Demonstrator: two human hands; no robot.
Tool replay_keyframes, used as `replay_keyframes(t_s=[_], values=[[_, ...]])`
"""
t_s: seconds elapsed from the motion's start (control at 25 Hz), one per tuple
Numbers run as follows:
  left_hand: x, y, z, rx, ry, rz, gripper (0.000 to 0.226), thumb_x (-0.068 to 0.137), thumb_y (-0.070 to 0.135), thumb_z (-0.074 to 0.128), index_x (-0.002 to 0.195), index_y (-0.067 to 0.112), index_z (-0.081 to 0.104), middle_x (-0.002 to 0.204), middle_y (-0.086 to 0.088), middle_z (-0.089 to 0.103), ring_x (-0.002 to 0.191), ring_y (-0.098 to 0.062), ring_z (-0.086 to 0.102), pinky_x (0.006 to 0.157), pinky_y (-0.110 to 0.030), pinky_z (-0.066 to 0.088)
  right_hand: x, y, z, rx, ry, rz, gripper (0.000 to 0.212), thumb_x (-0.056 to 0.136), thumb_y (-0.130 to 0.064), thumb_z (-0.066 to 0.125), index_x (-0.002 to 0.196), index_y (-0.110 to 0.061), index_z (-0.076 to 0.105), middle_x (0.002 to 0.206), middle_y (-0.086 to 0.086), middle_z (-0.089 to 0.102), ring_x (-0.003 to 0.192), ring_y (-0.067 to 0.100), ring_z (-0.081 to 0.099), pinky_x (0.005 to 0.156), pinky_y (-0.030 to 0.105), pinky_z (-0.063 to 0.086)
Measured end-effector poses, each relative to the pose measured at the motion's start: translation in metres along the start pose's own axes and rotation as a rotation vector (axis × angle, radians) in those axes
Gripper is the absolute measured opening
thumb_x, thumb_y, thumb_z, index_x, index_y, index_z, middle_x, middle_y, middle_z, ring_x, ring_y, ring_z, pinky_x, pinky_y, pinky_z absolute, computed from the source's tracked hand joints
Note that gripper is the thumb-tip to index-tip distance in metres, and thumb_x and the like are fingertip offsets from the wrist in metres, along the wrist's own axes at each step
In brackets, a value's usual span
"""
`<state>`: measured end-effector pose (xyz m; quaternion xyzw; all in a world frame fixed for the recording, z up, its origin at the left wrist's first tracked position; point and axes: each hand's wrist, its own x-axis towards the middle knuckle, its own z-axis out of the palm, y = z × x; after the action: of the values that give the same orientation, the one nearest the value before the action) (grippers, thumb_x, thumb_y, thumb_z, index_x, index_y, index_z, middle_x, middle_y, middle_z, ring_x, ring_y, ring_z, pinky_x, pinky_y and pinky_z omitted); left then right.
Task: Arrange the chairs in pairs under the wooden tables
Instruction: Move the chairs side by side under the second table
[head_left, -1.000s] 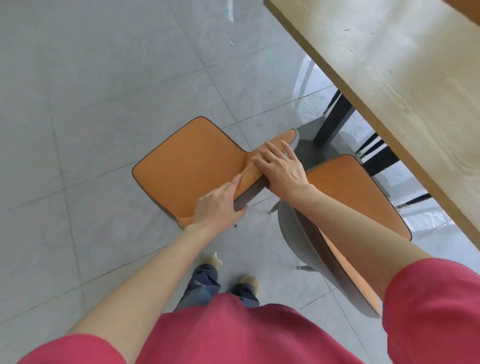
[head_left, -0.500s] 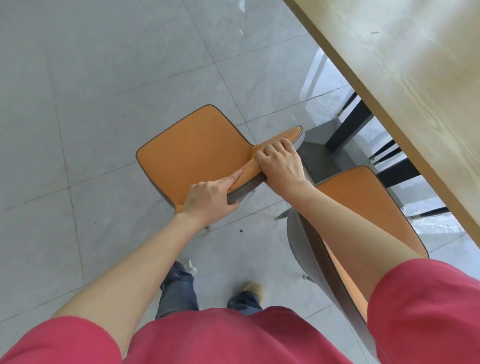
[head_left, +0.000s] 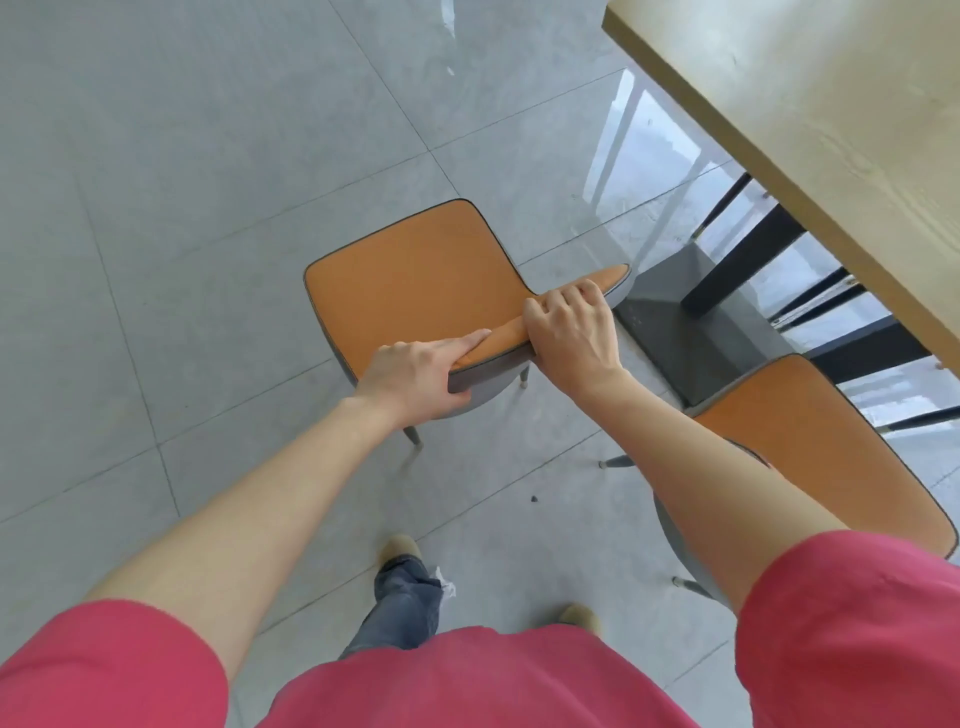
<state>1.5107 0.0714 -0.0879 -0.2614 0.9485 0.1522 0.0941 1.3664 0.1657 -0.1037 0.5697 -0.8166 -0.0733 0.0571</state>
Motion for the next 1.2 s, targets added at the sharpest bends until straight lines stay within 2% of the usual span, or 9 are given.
replay_keyframes(t_s=[0.24, 0.44, 0.52, 0.6, 0.76, 0.88, 0.96, 1.08, 1.2], values=[[0.033, -0.082, -0.032, 0.051, -0.082, 0.120, 0.066, 0.089, 0.038, 0.053, 0.146, 0.044, 0.021, 0.138, 0.014, 0.054, 0.115, -0.023, 0.060, 0.088, -0.034, 0.049, 0.063, -0.052, -0.014, -0.014, -0.069, 0.159, 0.028, 0.042, -0.011, 0.079, 0.043, -0.018, 0.052, 0.037, -0.003, 0.054, 0.035, 0.017, 0.054, 0.055, 0.020, 0.047], [0.067, -0.127, -0.059, 0.075, -0.116, 0.114, 0.064, 0.091, 0.034, 0.052, 0.147, 0.042, 0.021, 0.137, 0.007, 0.056, 0.115, -0.027, 0.059, 0.089, -0.037, 0.049, 0.121, -0.071, -0.021, -0.045, -0.076, 0.221, 0.031, 0.036, -0.015, 0.082, 0.039, -0.019, 0.051, 0.032, -0.002, 0.051, 0.030, 0.017, 0.051, 0.050, 0.018, 0.046], [0.084, -0.143, -0.068, 0.068, -0.139, 0.083, 0.062, 0.092, 0.032, 0.052, 0.146, 0.040, 0.023, 0.138, 0.005, 0.055, 0.117, -0.028, 0.058, 0.090, -0.037, 0.049, 0.144, -0.076, -0.024, -0.063, -0.105, 0.239, 0.031, 0.037, -0.016, 0.082, 0.041, -0.019, 0.052, 0.033, -0.002, 0.053, 0.031, 0.017, 0.053, 0.052, 0.018, 0.048], [0.105, -0.157, -0.075, 0.061, -0.160, 0.021, 0.059, 0.092, 0.029, 0.052, 0.145, 0.037, 0.027, 0.138, 0.003, 0.055, 0.121, -0.028, 0.055, 0.092, -0.038, 0.046, 0.169, -0.080, -0.021, -0.062, -0.149, 0.223, 0.026, 0.052, -0.016, 0.079, 0.049, -0.021, 0.054, 0.042, -0.002, 0.061, 0.039, 0.018, 0.059, 0.060, 0.021, 0.050], [0.154, -0.173, -0.088, 0.122, -0.199, -0.176, 0.048, 0.091, 0.013, 0.052, 0.137, 0.024, 0.044, 0.130, -0.007, 0.058, 0.120, -0.031, 0.054, 0.091, -0.036, 0.043, 0.218, -0.078, -0.019, -0.048, -0.123, 0.254, 0.027, 0.078, -0.008, 0.062, 0.067, -0.017, 0.039, 0.069, 0.003, 0.069, 0.066, 0.023, 0.066, 0.075, 0.029, 0.046], [0.183, -0.184, -0.097, 0.118, -0.208, -0.207, 0.047, 0.090, 0.007, 0.051, 0.133, 0.024, 0.046, 0.127, -0.007, 0.059, 0.120, -0.030, 0.053, 0.095, -0.036, 0.041, 0.248, -0.073, -0.019, 0.001, -0.045, 0.317, 0.021, 0.067, -0.015, 0.074, 0.064, -0.015, 0.053, 0.066, 0.006, 0.067, 0.063, 0.025, 0.064, 0.078, 0.030, 0.048], [0.200, -0.192, -0.102, 0.107, -0.230, -0.176, 0.046, 0.091, 0.008, 0.050, 0.133, 0.027, 0.045, 0.127, -0.005, 0.059, 0.120, -0.028, 0.052, 0.096, -0.037, 0.040, 0.262, -0.055, -0.012, 0.116, -0.062, 0.245, 0.020, 0.069, -0.018, 0.073, 0.085, -0.010, 0.064, 0.082, 0.011, 0.067, 0.078, 0.030, 0.064, 0.086, 0.035, 0.045], [0.219, -0.197, -0.108, 0.099, -0.248, -0.129, 0.046, 0.092, 0.010, 0.051, 0.134, 0.028, 0.044, 0.127, -0.003, 0.059, 0.119, -0.028, 0.054, 0.095, -0.037, 0.041, 0.277, -0.009, -0.018, 0.317, -0.289, 0.019, 0.049, 0.080, -0.030, 0.068, 0.125, -0.018, 0.053, 0.112, 0.006, 0.063, 0.104, 0.028, 0.058, 0.091, 0.035, 0.039], [0.231, -0.196, -0.113, 0.089, -0.263, -0.115, 0.043, 0.092, 0.013, 0.053, 0.132, 0.028, 0.046, 0.125, -0.003, 0.060, 0.117, -0.028, 0.055, 0.093, -0.037, 0.042, 0.291, 0.018, -0.022, 0.300, -0.309, 0.056, 0.056, 0.078, -0.046, 0.068, 0.128, -0.026, 0.051, 0.114, -0.001, 0.063, 0.105, 0.023, 0.059, 0.077, 0.031, 0.037]])
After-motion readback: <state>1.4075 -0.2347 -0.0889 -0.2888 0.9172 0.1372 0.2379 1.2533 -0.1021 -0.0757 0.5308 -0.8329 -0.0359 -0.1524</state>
